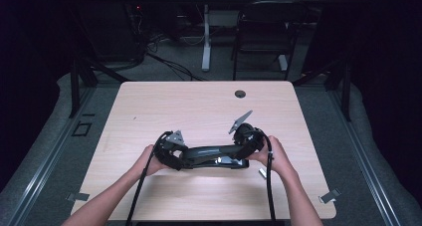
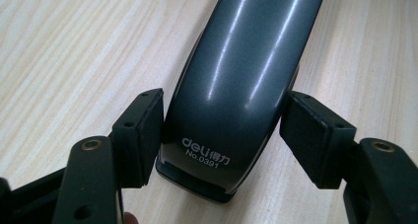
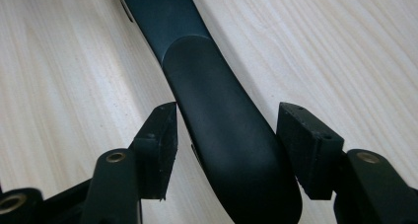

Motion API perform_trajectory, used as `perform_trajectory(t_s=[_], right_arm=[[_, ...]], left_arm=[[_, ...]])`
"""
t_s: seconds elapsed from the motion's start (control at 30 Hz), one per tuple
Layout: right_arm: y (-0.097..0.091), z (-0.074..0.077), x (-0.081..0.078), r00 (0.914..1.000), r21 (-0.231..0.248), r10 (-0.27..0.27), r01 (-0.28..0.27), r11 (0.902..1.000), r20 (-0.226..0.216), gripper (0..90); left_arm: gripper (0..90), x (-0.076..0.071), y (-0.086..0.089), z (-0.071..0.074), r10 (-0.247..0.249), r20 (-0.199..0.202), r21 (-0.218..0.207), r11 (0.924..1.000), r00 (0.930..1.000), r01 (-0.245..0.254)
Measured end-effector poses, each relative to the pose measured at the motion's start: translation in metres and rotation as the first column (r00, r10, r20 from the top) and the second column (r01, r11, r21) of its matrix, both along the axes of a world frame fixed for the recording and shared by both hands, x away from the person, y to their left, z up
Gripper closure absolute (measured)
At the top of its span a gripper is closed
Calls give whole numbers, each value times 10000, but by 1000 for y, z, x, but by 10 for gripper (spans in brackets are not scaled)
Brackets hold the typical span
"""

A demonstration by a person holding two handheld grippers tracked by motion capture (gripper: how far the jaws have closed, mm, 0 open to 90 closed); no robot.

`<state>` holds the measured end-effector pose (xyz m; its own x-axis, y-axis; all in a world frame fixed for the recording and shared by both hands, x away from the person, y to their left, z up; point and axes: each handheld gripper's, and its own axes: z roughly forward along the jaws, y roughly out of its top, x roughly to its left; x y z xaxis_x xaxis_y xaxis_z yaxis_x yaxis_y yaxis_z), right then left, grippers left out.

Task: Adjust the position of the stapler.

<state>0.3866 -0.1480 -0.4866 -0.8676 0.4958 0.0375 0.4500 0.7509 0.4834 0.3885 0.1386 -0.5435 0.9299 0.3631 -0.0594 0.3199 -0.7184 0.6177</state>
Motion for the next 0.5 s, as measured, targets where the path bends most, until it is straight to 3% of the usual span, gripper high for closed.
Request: perform_trajectory(t_s=[0.17,0.23,0.27,0.4,0.43,0.5], right_arm=[[-1,-1,-1,10000,81,0,0,10000,-5,424],[-1,-1,-1,10000,90,-48,48,9999,2,419],[-1,0,-1,9999,137,-112,112,9998,-5,413],[-2,0,-4,9990,350,-442,439,9984,84,397],[-5,4,-8,9969,603,-674,648,9961,410,342],[-9,10,-12,9941,922,-929,876,9919,551,267]], left_arm=[[339,0,0,0,-15,11,32,10000,10000,15],[333,0,0,1,213,2,62,9998,9998,-213],[324,0,0,1,245,-121,-149,9996,9996,-247],[218,-2,1,5,508,-103,-360,9980,9987,-511],[184,-5,3,8,674,-10,-397,9969,9977,-674],[147,-5,5,9,736,-40,-512,9960,9973,-737]])
